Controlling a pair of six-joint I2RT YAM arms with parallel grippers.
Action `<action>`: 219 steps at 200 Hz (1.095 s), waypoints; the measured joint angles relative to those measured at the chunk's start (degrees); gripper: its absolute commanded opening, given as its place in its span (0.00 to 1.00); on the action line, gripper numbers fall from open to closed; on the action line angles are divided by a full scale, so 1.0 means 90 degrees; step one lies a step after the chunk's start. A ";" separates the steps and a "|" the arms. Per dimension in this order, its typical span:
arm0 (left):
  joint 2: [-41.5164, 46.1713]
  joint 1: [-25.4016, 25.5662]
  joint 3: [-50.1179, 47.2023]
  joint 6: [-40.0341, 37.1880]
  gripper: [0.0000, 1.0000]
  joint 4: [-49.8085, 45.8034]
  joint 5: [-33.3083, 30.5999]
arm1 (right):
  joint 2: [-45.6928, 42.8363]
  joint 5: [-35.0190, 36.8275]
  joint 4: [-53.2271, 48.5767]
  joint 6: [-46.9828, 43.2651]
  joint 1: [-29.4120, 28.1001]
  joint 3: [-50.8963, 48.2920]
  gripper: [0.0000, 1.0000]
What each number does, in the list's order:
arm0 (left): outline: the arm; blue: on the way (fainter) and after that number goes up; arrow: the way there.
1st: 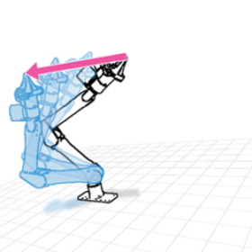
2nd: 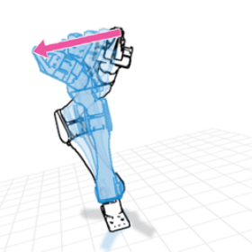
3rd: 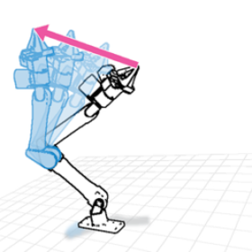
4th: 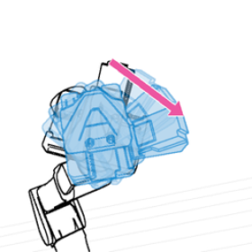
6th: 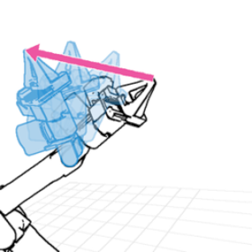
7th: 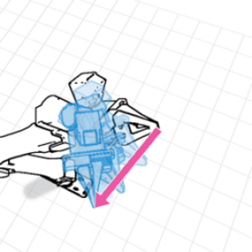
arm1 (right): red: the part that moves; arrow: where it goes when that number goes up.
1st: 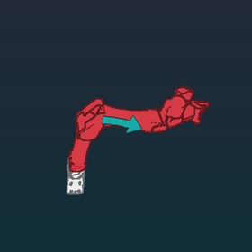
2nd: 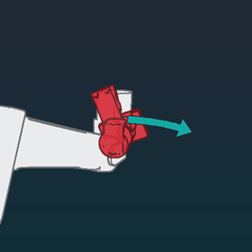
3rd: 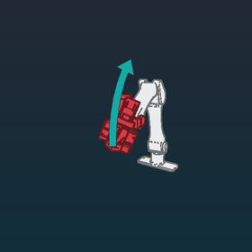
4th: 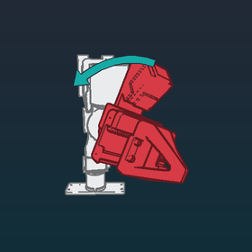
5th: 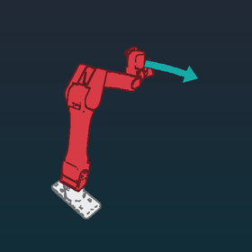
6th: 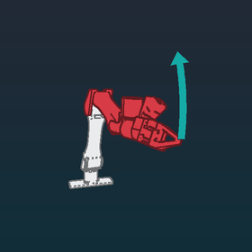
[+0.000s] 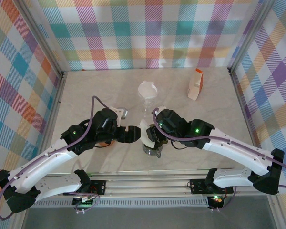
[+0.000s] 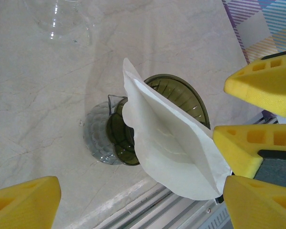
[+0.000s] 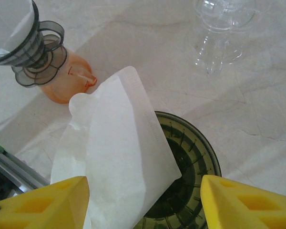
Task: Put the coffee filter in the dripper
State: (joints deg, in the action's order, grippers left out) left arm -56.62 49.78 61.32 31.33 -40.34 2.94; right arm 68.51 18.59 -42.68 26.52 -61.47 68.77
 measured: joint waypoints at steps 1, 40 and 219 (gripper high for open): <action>0.0000 0.0000 0.0000 0.0000 0.88 0.0000 0.0000 | 0.0000 0.0000 0.0007 -0.0002 0.0000 0.0000 0.64; -0.0002 0.0000 0.0000 0.0000 0.89 -0.0002 0.0002 | -0.0136 -0.0226 0.0265 -0.0153 -0.0019 -0.0102 0.65; -0.0675 -0.0005 0.0049 0.0102 0.90 0.0223 0.0102 | 0.1469 0.0964 -0.0967 0.0005 -0.0056 0.0627 0.00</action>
State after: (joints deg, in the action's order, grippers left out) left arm -62.70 49.74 61.76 32.25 -38.33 3.86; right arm 81.73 27.27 -51.37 26.57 -61.98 74.41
